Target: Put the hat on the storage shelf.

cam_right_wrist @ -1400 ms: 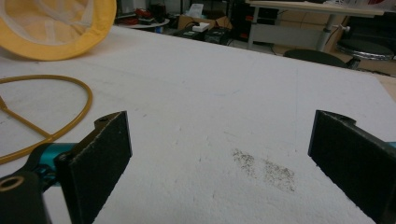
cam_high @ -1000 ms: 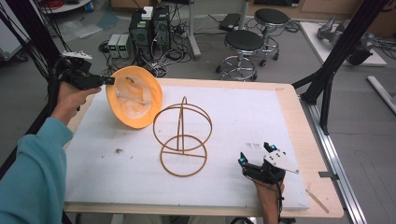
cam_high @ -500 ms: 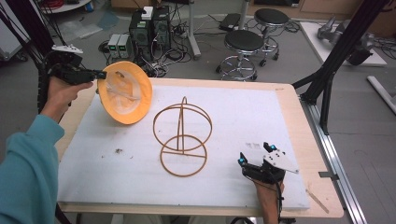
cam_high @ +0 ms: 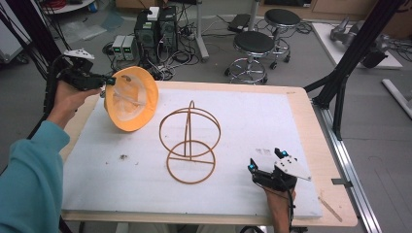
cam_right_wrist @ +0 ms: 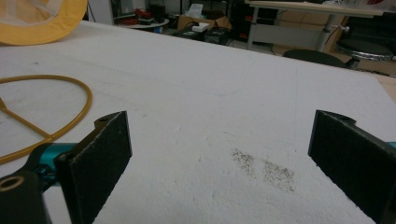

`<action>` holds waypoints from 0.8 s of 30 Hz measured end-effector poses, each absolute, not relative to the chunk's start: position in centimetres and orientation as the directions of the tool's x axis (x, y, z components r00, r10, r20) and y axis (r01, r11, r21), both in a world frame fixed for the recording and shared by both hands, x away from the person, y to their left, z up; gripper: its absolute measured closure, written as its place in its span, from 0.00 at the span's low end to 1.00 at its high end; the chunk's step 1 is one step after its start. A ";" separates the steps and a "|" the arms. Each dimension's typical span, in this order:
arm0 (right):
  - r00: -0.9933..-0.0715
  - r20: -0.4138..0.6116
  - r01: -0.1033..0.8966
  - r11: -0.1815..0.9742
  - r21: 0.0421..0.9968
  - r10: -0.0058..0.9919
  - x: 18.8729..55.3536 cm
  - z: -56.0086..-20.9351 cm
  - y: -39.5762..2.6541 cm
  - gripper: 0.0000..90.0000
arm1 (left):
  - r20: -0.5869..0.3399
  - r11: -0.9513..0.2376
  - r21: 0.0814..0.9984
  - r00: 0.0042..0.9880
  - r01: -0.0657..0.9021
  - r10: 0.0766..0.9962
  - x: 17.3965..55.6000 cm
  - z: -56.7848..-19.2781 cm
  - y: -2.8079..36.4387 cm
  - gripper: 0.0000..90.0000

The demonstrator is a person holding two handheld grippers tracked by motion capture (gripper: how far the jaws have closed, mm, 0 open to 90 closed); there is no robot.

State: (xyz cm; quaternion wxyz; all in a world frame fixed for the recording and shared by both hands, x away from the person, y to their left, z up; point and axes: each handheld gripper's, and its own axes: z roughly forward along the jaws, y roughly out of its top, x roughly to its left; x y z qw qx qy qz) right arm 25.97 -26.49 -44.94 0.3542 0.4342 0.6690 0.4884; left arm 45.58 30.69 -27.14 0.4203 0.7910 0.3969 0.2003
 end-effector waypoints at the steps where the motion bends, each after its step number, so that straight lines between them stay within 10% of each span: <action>1: -0.372 -0.050 0.235 0.146 0.961 0.927 26.0 -44.9 -26.5 0.05 | -0.016 -0.334 0.823 0.608 0.458 0.794 45.5 -27.2 30.6 0.95; 24: -0.370 -0.054 0.224 0.145 0.964 0.927 25.9 -45.0 -26.5 0.05 | -0.123 -0.278 0.850 0.682 0.447 0.721 41.2 -28.8 27.8 0.95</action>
